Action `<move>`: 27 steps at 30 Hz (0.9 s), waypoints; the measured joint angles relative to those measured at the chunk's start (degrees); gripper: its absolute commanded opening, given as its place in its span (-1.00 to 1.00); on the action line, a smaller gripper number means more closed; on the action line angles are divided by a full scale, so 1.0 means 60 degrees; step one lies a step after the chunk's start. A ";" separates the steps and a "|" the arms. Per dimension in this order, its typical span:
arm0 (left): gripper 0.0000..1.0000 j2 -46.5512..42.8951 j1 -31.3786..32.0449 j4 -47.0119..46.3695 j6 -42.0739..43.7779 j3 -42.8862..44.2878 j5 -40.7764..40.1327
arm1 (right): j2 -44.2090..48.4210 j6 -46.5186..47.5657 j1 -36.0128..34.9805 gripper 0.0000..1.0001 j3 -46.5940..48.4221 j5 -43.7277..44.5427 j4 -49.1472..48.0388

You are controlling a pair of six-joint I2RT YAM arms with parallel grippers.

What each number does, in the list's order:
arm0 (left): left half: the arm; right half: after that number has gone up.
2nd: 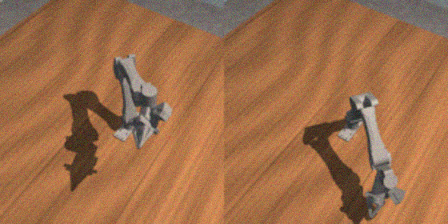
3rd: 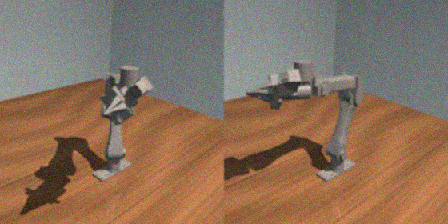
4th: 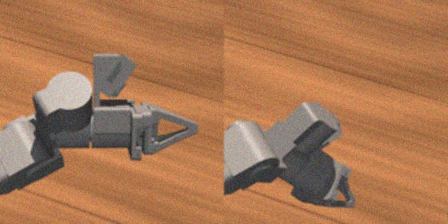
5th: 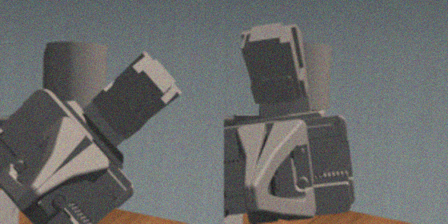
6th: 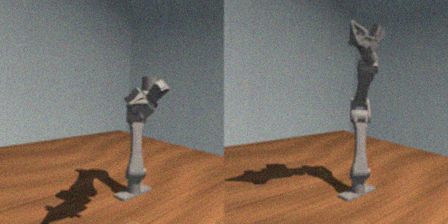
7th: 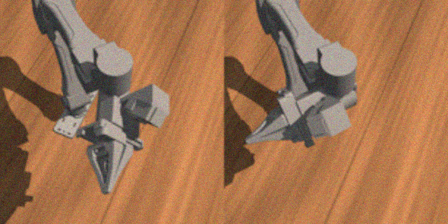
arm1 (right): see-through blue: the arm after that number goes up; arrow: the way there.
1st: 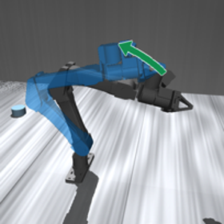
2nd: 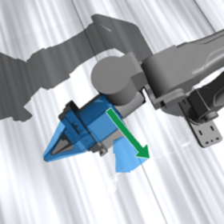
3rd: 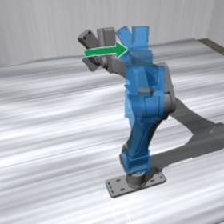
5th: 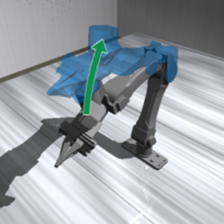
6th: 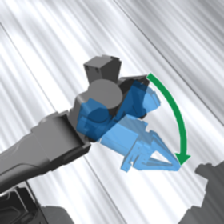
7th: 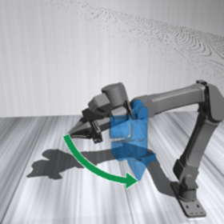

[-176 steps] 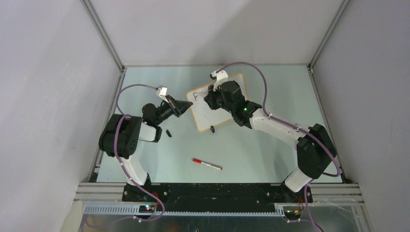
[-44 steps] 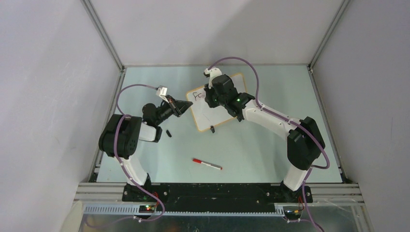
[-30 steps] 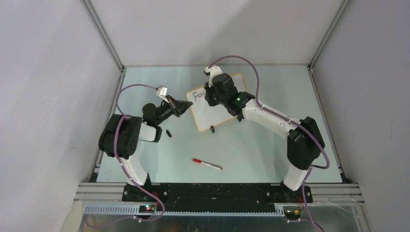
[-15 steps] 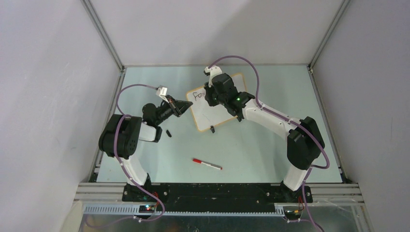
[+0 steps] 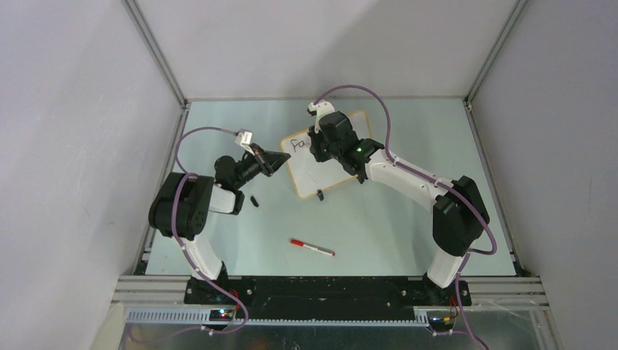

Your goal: Write a sentence on the whiteboard

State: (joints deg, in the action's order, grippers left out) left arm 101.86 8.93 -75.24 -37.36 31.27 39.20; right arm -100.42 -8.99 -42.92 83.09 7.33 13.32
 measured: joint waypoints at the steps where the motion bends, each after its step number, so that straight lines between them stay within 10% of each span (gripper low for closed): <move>1: -1.00 0.0000 0.0000 0.0000 0.0007 0.0000 0.0000 | 0.0000 0.0000 0.0000 -1.00 0.0000 -0.0004 0.0026; 27: -1.00 -0.0073 0.0026 0.0080 0.0058 0.0000 0.0007 | 0.1279 -0.0026 0.0109 -1.00 -0.0565 -0.0040 -0.0863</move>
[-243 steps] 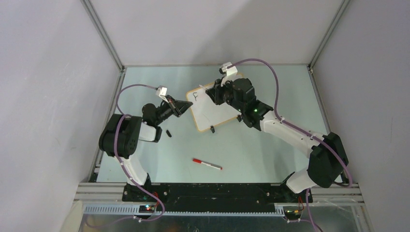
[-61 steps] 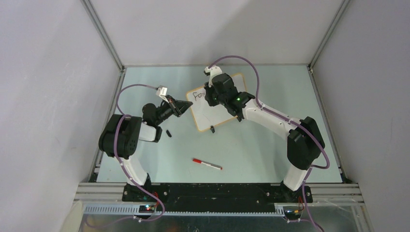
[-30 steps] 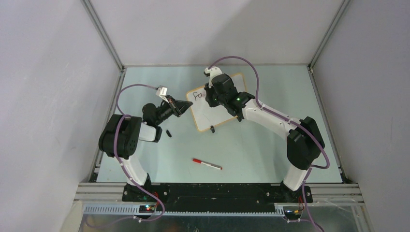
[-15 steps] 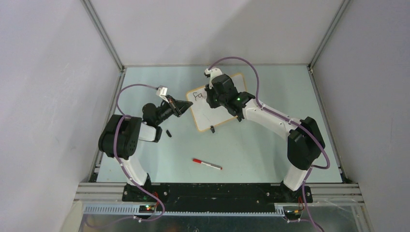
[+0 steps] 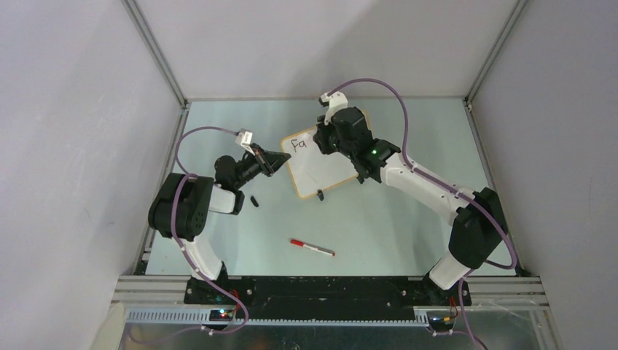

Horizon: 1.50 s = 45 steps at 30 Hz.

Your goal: Write a sentence on the whiteboard

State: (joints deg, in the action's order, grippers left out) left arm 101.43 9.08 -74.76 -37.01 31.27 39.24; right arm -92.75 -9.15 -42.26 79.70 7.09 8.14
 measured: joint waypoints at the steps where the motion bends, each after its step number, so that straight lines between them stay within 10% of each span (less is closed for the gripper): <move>1: -1.00 -0.0007 0.0004 0.0011 0.0000 0.0000 0.0000 | 0.0000 0.0000 0.0033 -1.00 -0.0015 0.0000 -0.0047; 45: -1.00 -0.0033 0.0022 0.0058 0.0007 -0.0004 -0.0007 | -0.0922 -0.0040 0.0197 -1.00 0.0233 -0.0033 -0.0168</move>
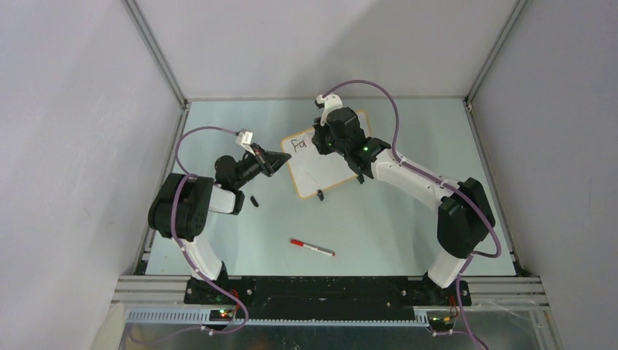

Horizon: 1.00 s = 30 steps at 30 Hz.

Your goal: Write a sentence on the whiteboard

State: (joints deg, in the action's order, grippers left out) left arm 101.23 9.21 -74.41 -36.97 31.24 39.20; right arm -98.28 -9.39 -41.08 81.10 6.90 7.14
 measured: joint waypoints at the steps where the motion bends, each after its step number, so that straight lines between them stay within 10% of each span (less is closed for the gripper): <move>1: -1.00 0.0000 0.0000 0.0000 0.0000 0.0004 0.0000 | -0.0018 0.0000 0.0011 -1.00 0.0007 0.0000 0.0007; 30: -1.00 -0.0007 0.0004 0.0004 0.0015 0.0004 -0.0004 | 0.0583 0.0084 -0.0164 -1.00 -0.0572 0.0135 0.0033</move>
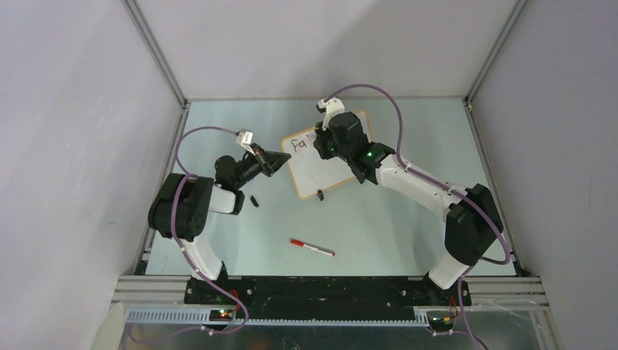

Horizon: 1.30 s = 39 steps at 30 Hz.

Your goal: Write a sentence on the whiteboard

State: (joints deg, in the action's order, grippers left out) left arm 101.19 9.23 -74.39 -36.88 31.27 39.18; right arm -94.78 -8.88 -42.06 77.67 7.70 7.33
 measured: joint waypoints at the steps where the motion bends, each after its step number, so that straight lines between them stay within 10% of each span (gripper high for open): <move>1: -1.00 0.0000 0.0000 0.0000 0.0000 0.0000 0.0000 | 0.0015 0.0000 -0.0015 -1.00 -0.0004 0.0000 -0.0025; 39: -1.00 0.0000 0.0004 0.0000 0.0004 -0.0004 0.0000 | -0.0510 -0.0011 0.0051 -1.00 0.0171 0.0000 -0.0055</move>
State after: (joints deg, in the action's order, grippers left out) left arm 101.19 9.26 -74.39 -36.86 31.24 39.18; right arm -97.84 -8.95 -41.76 78.70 7.70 7.01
